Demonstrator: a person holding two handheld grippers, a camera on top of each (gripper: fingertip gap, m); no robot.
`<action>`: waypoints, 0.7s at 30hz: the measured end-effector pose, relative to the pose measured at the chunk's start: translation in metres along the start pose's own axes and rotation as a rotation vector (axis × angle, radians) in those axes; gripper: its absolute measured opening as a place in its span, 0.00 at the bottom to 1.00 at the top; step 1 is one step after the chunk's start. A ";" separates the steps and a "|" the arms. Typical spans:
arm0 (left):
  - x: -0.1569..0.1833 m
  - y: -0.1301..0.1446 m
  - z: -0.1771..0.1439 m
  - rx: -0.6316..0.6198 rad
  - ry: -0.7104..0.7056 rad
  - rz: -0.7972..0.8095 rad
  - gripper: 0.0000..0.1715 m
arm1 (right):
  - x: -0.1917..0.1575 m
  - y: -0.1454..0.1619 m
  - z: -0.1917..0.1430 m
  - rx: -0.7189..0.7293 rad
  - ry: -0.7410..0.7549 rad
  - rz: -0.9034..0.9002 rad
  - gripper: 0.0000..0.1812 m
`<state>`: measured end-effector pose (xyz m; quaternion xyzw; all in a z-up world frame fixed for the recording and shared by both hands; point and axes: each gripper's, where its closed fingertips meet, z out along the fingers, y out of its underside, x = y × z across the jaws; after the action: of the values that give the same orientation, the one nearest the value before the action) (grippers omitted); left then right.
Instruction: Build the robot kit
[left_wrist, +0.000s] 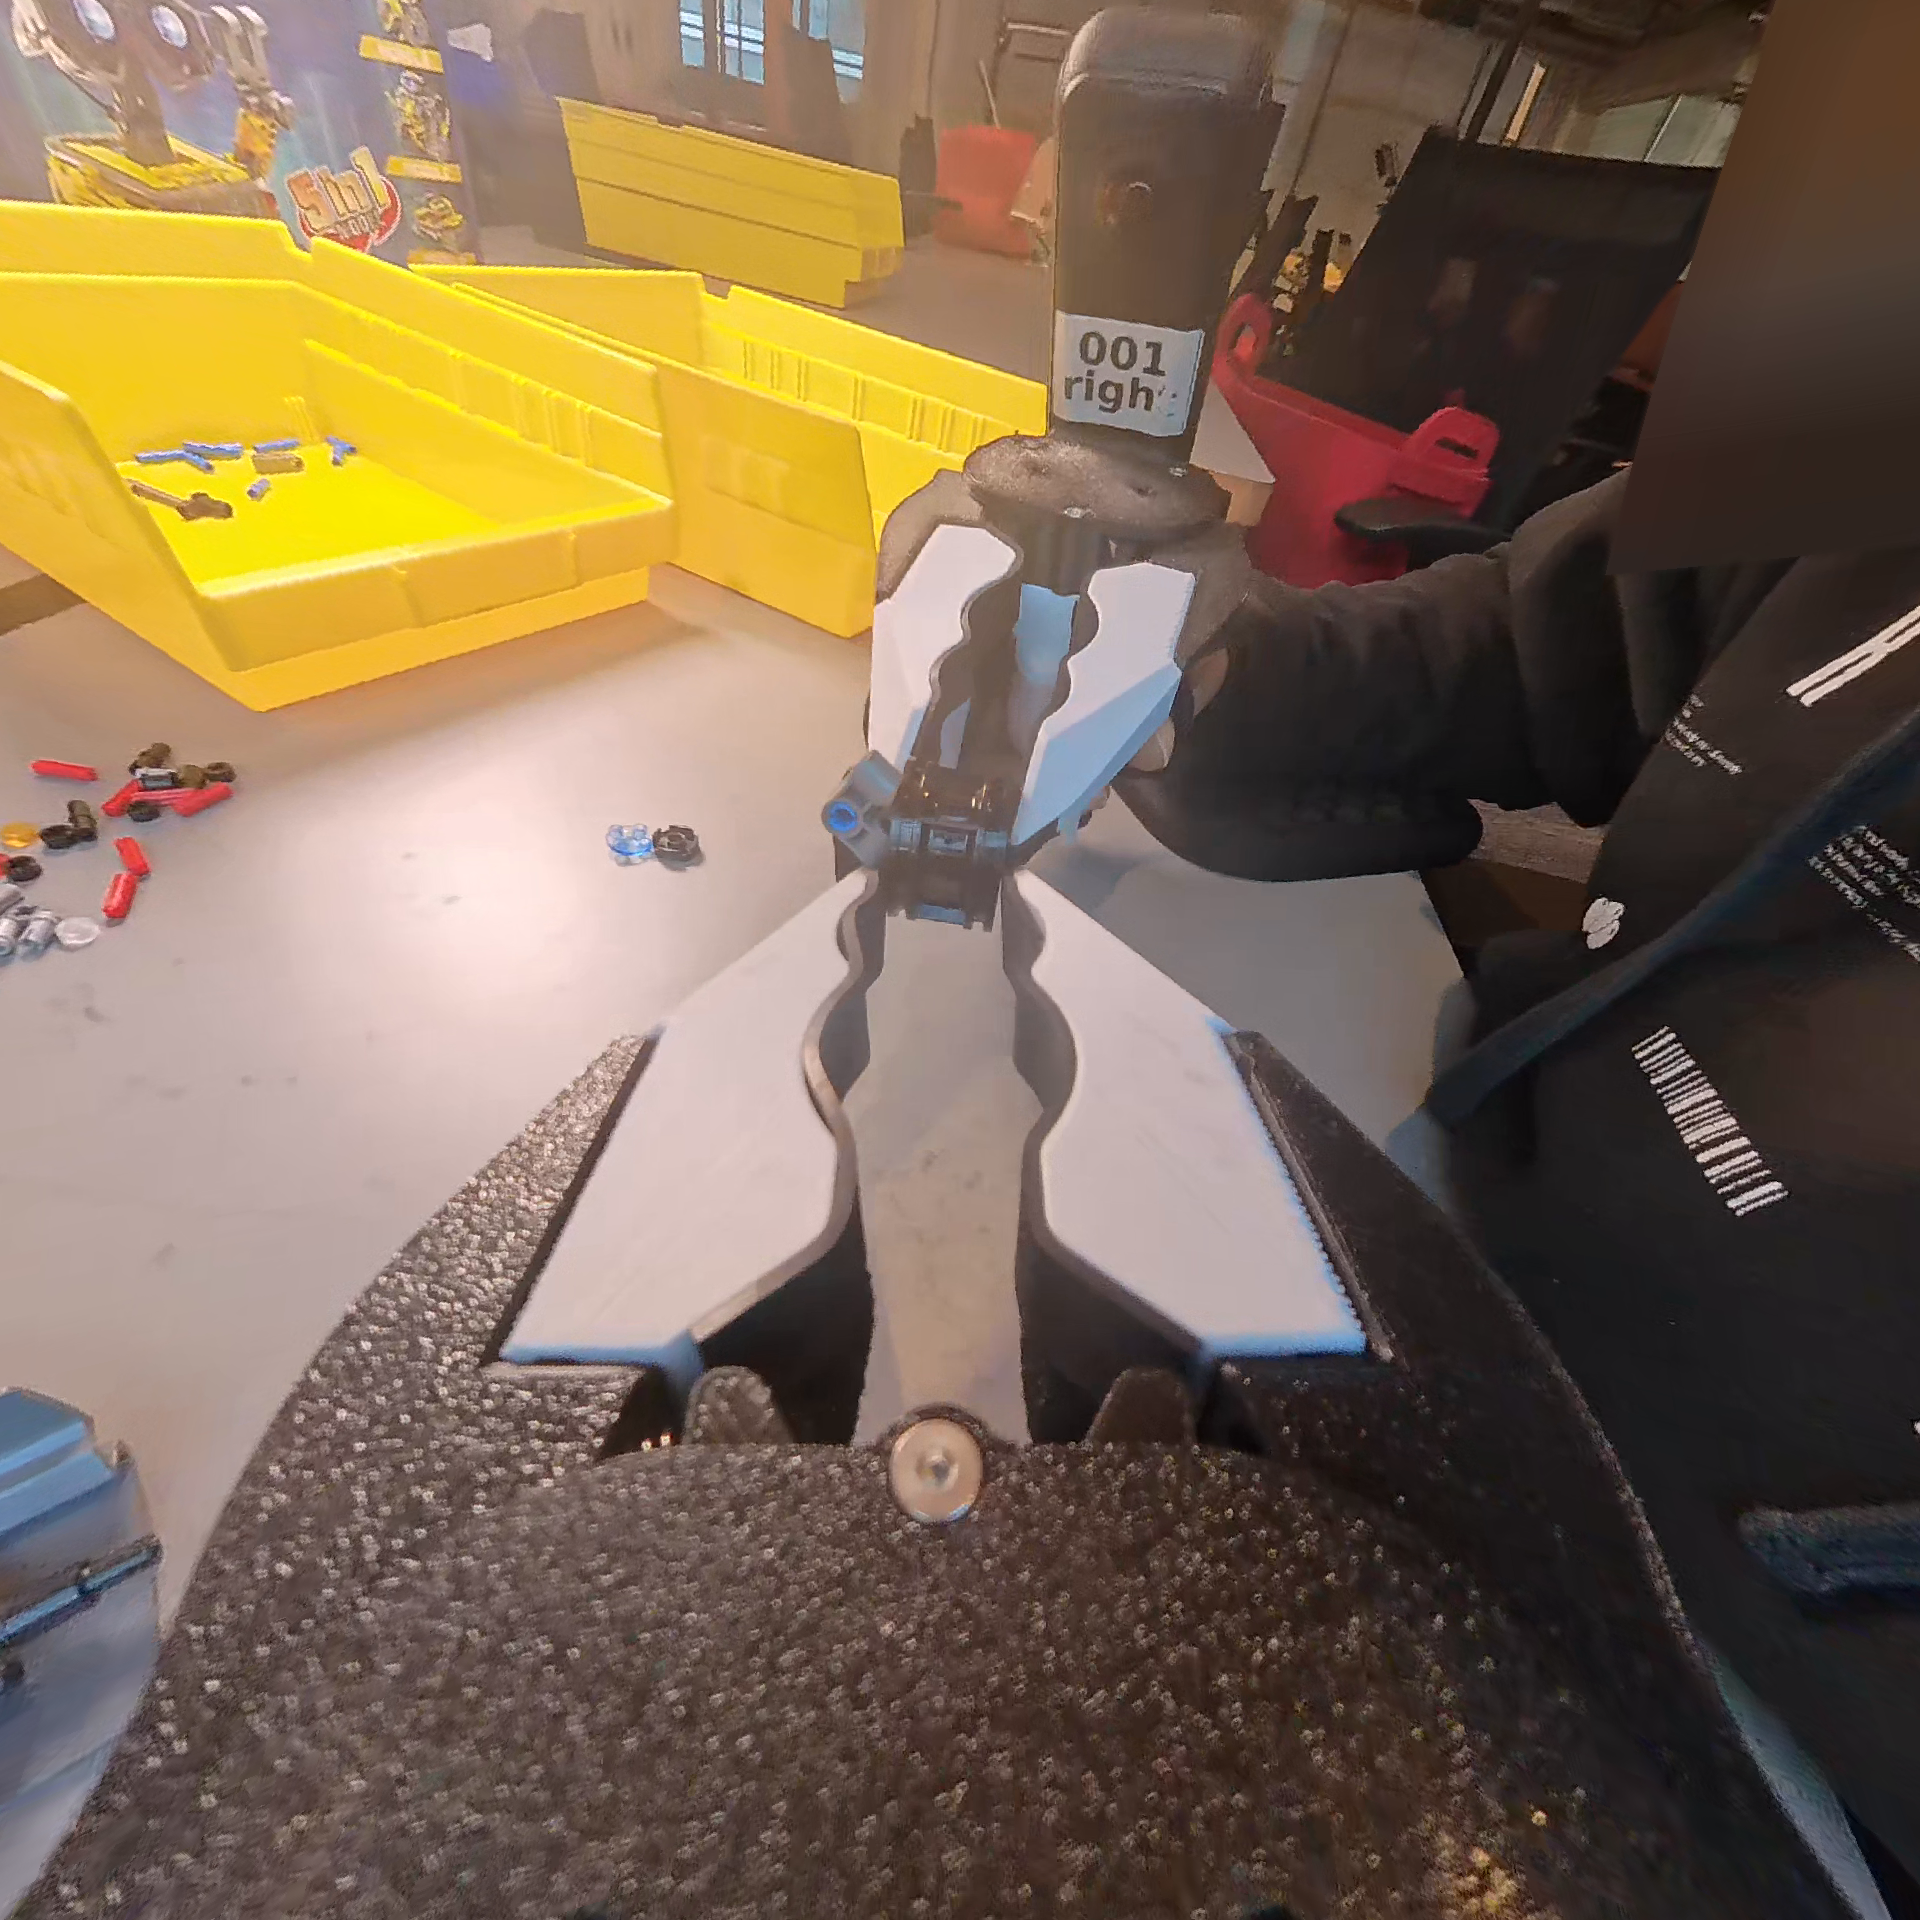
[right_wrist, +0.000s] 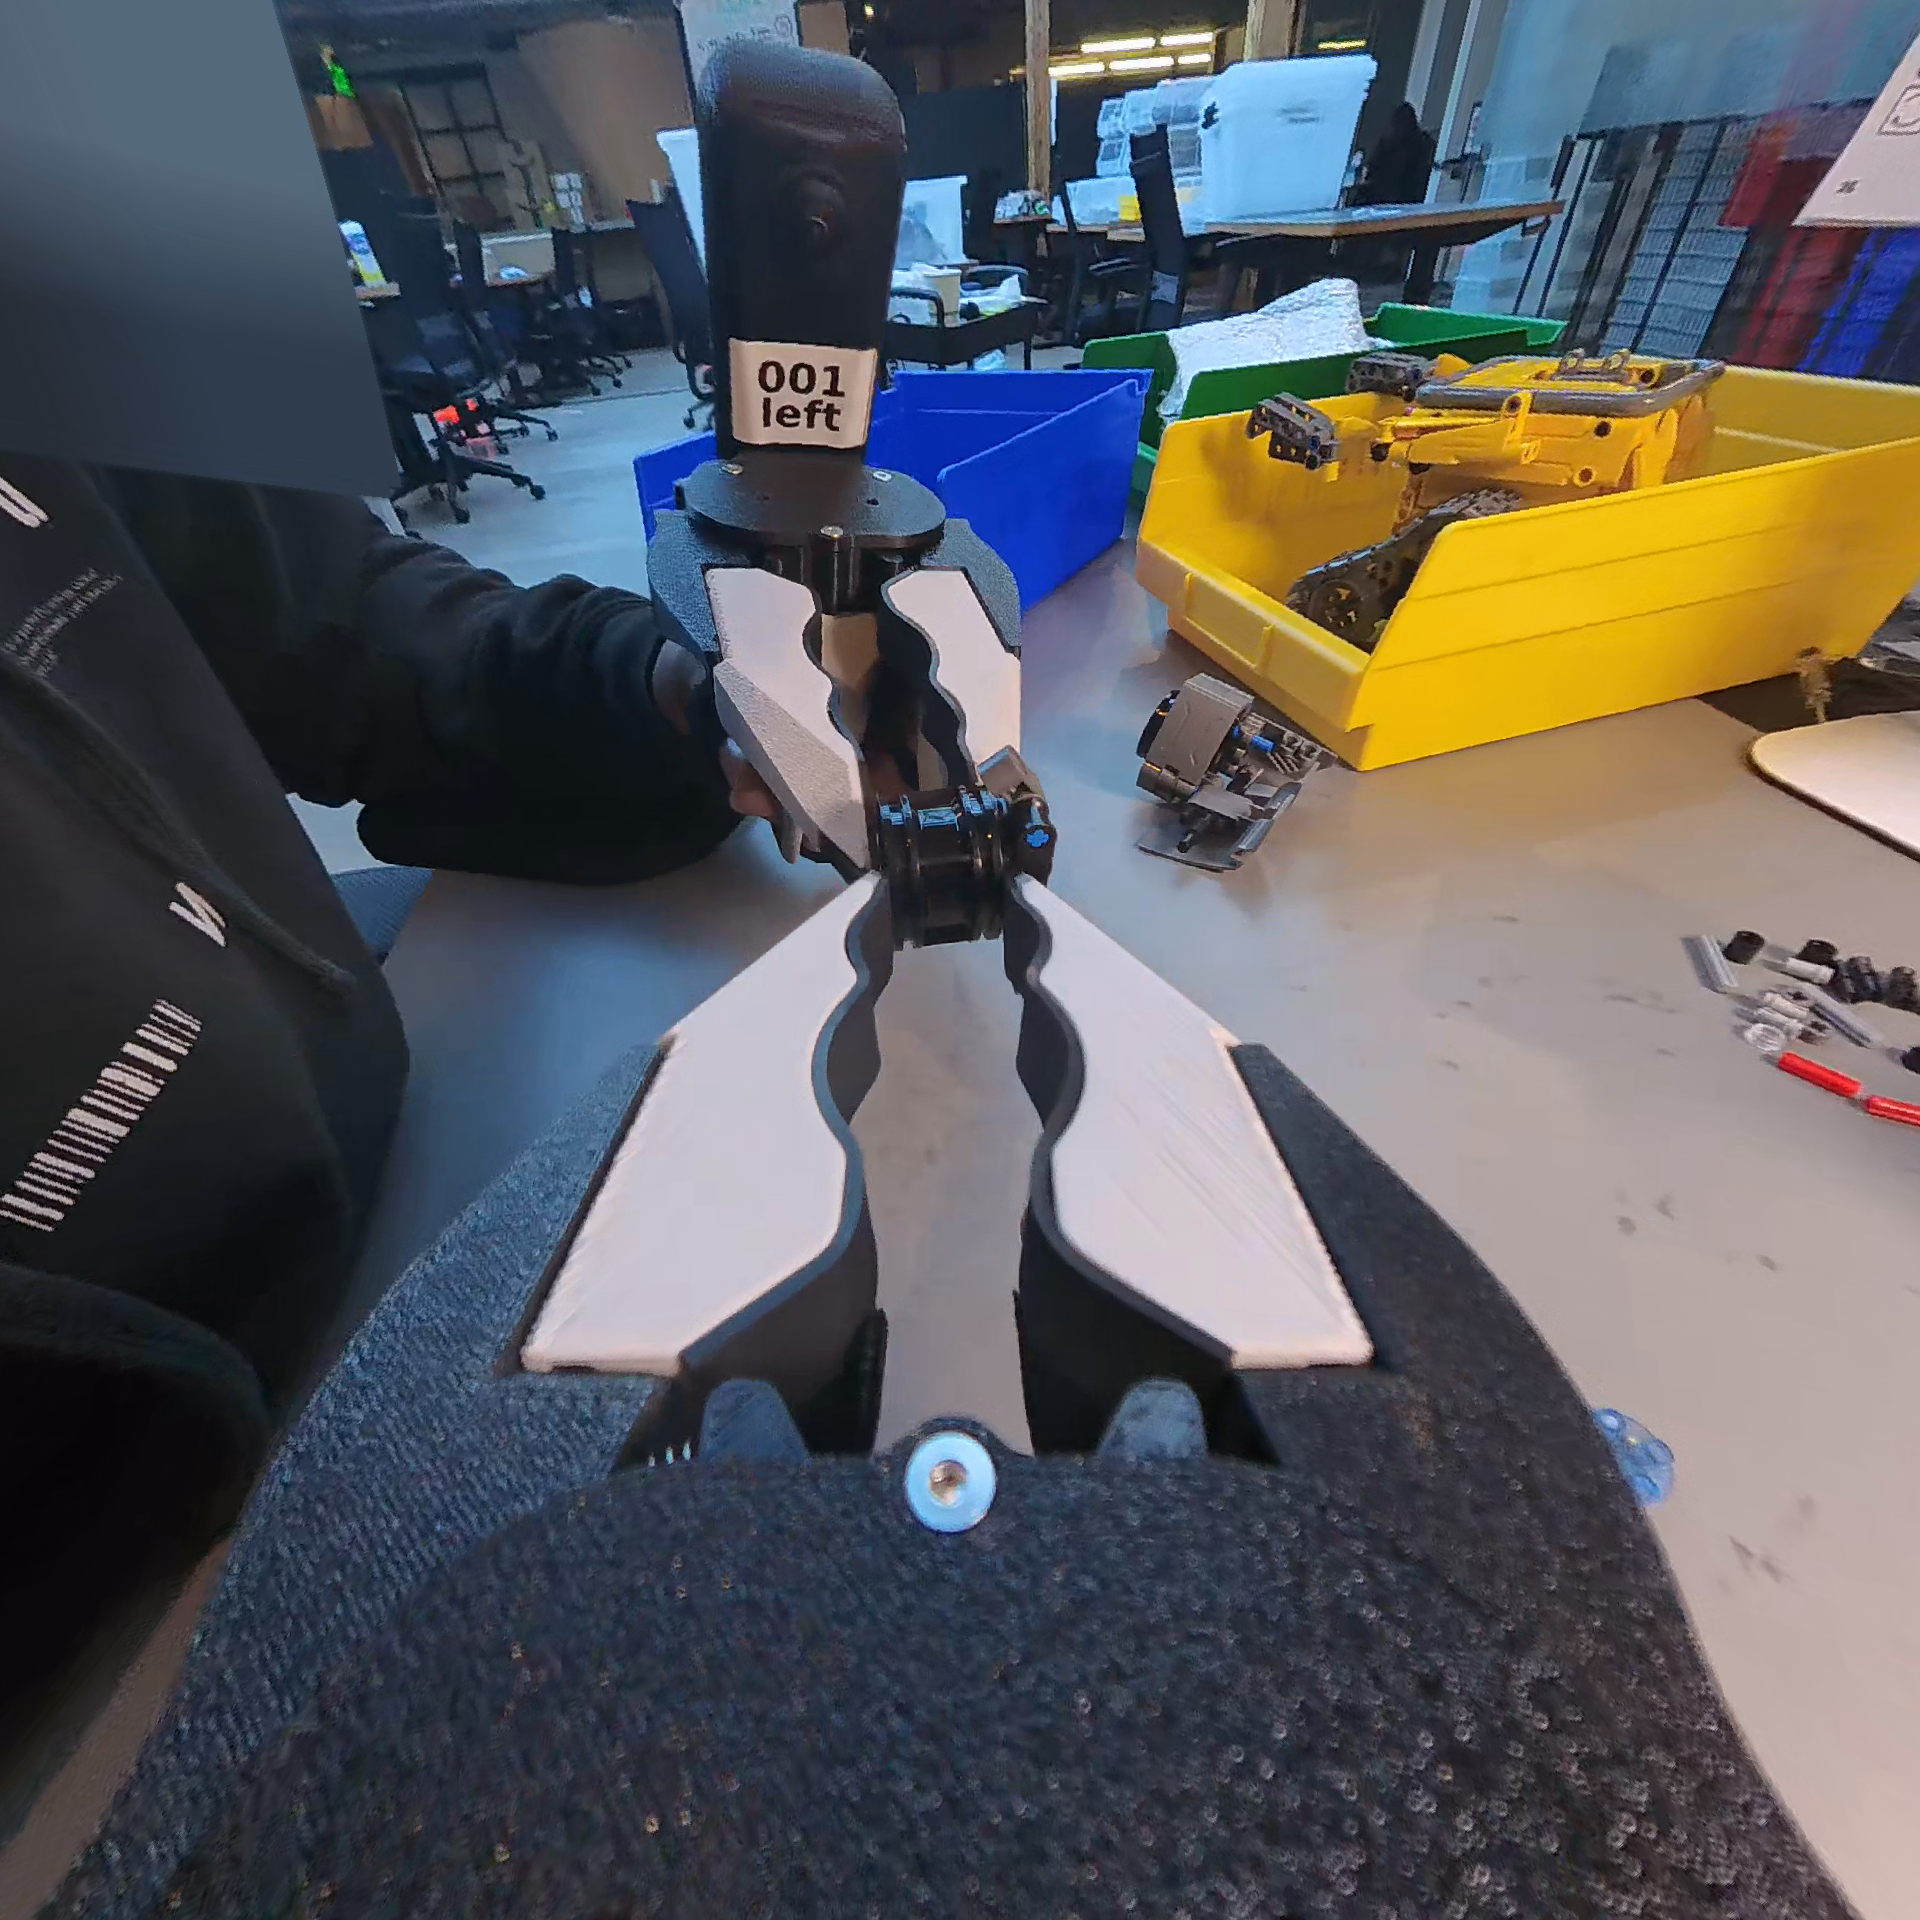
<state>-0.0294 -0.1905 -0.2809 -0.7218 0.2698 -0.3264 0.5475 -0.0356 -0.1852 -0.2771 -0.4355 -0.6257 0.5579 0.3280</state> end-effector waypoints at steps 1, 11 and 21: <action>0.001 0.000 0.000 -0.001 0.016 -0.012 0.13 | 0.000 0.000 0.000 -0.003 -0.005 0.011 0.11; 0.000 0.005 0.001 -0.038 0.007 -0.030 0.11 | 0.000 0.007 0.001 -0.037 0.002 0.008 0.12; 0.002 -0.006 -0.003 0.000 -0.029 0.049 0.11 | -0.002 -0.005 0.001 -0.004 0.033 -0.056 0.11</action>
<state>-0.0302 -0.1927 -0.2745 -0.7198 0.2792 -0.3023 0.5591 -0.0360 -0.1877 -0.2721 -0.4277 -0.6331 0.5400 0.3530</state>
